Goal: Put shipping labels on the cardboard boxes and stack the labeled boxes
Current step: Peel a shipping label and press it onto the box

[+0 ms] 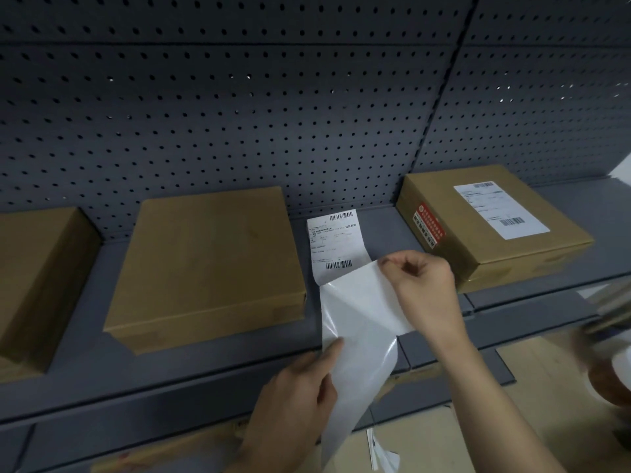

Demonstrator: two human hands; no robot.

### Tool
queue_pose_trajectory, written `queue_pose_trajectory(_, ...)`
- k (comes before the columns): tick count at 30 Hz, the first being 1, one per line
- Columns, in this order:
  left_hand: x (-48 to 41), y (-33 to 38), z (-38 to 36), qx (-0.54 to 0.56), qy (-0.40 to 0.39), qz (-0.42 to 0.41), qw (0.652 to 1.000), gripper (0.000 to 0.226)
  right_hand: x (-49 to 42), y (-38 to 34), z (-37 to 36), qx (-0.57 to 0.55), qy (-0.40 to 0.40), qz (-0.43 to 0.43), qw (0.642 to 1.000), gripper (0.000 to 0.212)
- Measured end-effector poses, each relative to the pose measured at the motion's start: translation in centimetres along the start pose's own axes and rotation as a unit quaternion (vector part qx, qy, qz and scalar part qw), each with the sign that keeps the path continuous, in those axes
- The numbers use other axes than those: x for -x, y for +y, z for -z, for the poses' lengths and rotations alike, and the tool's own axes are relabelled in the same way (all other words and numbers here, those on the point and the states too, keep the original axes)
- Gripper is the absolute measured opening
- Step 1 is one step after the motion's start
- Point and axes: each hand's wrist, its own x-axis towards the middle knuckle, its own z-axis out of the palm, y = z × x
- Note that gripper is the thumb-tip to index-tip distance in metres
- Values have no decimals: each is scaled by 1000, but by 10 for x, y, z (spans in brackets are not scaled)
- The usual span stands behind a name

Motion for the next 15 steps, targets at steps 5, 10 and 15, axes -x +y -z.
queue_pose_trajectory(5,-1,2,-2,-21,-17,15,1000,73,-20,-13,2,46,13,30,998,18)
queue_pose_trajectory(10,-3,4,-4,-29,-47,34,998,73,-38,-24,-1,105,24,58,992,13)
queue_pose_trajectory(15,-7,2,-3,-33,-76,45,996,71,-49,-34,-8,132,32,76,988,15)
